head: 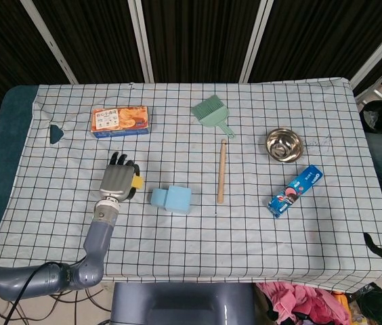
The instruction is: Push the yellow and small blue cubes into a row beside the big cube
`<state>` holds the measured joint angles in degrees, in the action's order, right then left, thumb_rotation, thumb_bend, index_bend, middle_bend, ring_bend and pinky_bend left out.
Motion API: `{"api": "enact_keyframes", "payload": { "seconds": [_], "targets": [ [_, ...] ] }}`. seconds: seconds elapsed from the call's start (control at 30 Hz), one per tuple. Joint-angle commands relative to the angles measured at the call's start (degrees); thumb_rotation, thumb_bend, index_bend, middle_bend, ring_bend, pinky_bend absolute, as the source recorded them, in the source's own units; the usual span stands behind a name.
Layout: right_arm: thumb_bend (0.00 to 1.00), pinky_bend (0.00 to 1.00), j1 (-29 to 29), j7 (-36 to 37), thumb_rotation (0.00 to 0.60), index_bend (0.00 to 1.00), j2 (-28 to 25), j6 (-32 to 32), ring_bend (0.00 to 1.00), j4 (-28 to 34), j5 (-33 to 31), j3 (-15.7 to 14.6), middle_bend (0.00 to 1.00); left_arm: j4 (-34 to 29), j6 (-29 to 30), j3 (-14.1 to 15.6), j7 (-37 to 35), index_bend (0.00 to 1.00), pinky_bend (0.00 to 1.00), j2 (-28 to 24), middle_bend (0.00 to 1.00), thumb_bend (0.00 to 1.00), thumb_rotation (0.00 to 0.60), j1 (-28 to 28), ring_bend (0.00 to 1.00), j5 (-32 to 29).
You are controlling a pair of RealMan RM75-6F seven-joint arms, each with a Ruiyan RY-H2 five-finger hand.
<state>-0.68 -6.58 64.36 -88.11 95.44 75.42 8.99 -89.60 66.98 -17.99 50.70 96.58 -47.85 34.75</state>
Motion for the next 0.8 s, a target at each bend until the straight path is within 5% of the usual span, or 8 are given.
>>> {"api": "enact_keyframes", "payload": {
  "seconds": [0.03, 0.8],
  "targets": [
    [0.20, 0.12, 0.06, 0.15, 0.600, 0.11, -0.07, -0.06, 0.21, -0.01, -0.03, 0.03, 0.07, 1.16, -0.76, 0.06, 0.00, 0.44, 0.00, 0.96, 0.29, 0.35, 0.600, -0.55, 0.07, -2.61],
    [0.20, 0.12, 0.20, 0.73, 0.600, 0.11, -0.32, -0.17, 0.21, 0.04, -0.14, 0.19, 0.07, 7.46, -0.02, 1.19, -2.25, 0.45, 0.00, 7.20, 0.29, 0.34, 0.600, -2.65, 0.07, -5.46]
  ]
}}
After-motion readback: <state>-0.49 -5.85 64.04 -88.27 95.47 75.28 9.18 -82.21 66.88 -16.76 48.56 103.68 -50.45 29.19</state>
